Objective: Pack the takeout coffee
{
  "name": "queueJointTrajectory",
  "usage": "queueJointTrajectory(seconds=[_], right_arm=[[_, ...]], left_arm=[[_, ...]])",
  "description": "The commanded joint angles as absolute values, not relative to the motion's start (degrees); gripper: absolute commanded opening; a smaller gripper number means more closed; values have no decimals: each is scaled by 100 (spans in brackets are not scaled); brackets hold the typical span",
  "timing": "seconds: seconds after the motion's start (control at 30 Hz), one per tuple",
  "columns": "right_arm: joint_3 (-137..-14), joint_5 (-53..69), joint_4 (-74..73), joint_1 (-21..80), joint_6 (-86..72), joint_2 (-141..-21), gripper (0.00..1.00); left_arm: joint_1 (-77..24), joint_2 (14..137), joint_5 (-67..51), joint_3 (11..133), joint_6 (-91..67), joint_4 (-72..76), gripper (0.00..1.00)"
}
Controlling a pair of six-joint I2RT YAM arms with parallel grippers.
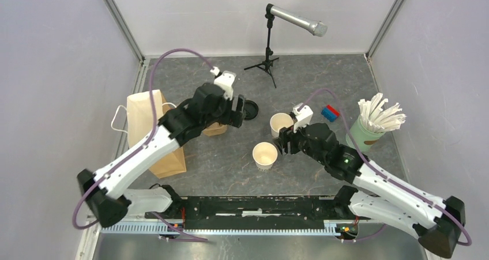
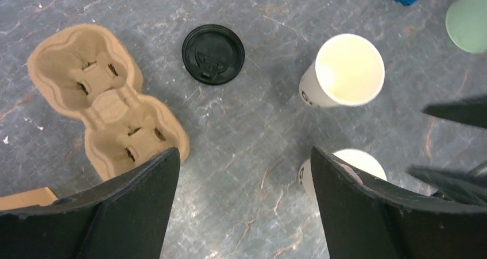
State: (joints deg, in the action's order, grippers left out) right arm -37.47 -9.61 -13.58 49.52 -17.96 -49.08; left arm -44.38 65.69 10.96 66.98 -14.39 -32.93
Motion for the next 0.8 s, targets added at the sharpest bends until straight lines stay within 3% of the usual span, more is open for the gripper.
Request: queueJointTrajectory(seconds=[0.0,0.07,0.13,0.43,0.77], right_arm=[[-3731,-1303,-1230,4975,-1824,-4317,78],[-3710,-1395,-1287,4977,-1812,-4029,91],[-3679,-1510,-1346,4975,-1811,-3745,95],[-3729,-1840,-1753,4976,-1718,-2745,95],[-3778,-1954,-1919,4975,-1495,-2627,95]], left_arm=[[-4386,7687,1547,7779,-1757,-3555,85],[-4289,8287,1539,8204,-1779,-3701,75],[-4142,8813,1409,8544,-1856,-3753,66],[-3400,10636,882,9087,-2166,-3664,48],[-3032,11240,802,8877,-2141,-3160,38]])
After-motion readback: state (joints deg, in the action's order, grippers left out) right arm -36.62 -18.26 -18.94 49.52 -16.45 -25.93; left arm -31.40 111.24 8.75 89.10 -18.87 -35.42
